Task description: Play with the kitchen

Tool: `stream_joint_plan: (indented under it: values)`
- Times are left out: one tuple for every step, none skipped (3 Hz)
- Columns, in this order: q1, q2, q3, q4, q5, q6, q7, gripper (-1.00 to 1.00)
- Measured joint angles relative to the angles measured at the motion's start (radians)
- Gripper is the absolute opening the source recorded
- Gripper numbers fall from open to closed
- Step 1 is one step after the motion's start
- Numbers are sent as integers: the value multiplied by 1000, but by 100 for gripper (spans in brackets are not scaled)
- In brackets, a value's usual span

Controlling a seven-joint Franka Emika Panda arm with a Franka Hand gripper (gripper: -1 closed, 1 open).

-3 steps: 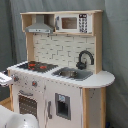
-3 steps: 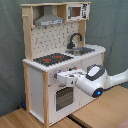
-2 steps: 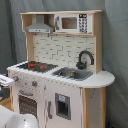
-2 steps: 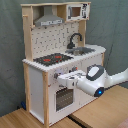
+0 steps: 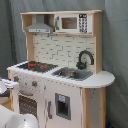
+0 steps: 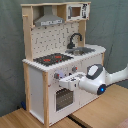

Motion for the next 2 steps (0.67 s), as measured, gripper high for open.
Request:
stream_joint_plan:
  values:
    - [-15,0,-26,-1,-2,96,-36,100]
    - [-72,0,-32,37,-2,170,-47,100]
